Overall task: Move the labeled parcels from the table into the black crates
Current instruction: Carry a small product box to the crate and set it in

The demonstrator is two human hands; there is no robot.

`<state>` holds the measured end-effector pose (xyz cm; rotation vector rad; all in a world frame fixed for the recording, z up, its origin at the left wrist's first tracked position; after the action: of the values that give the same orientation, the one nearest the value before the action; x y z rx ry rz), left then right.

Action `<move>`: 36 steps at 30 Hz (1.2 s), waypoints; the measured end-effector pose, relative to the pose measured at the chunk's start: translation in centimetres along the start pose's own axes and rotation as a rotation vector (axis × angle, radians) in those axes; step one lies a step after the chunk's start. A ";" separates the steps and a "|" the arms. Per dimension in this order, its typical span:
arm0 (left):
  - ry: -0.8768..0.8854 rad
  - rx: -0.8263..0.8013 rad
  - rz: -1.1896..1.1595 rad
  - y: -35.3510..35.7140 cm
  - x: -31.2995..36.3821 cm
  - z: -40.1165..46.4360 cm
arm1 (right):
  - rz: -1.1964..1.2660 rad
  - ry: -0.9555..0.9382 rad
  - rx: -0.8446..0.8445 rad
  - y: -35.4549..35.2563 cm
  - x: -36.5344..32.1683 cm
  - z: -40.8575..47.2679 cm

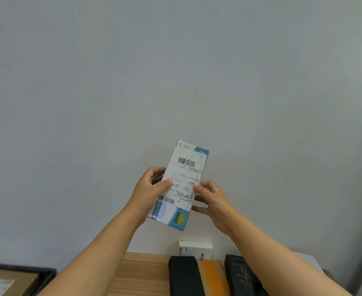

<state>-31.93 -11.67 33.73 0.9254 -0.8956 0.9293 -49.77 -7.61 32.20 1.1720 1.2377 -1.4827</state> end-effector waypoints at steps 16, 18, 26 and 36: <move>-0.307 0.179 -0.238 1.3 -4.1 -0.4 | 0.365 0.099 0.181 -2.9 1.3 0.2; -0.253 0.222 -0.213 1.0 -3.3 0.3 | 0.077 0.067 0.279 -4.2 1.2 0.2; -0.127 0.109 0.119 1.9 -0.3 2.6 | -1.151 -0.365 0.374 -7.3 0.1 -0.1; -0.195 -0.213 0.387 6.2 1.9 3.0 | -0.810 -0.171 -0.102 -8.1 0.6 -1.1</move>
<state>-37.69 -12.04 37.94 0.6771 -1.3458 1.0571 -57.61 -5.40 33.04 0.4528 1.7450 -2.0033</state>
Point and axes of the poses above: each hand's wrist, its own z-axis towards the middle knuckle, its own y-axis out of the palm, x = y × z, the point moved 3 cm from there along z, towards the middle knuckle, and after that the axes turned 14 degrees about -z, right-handed, at the moved point
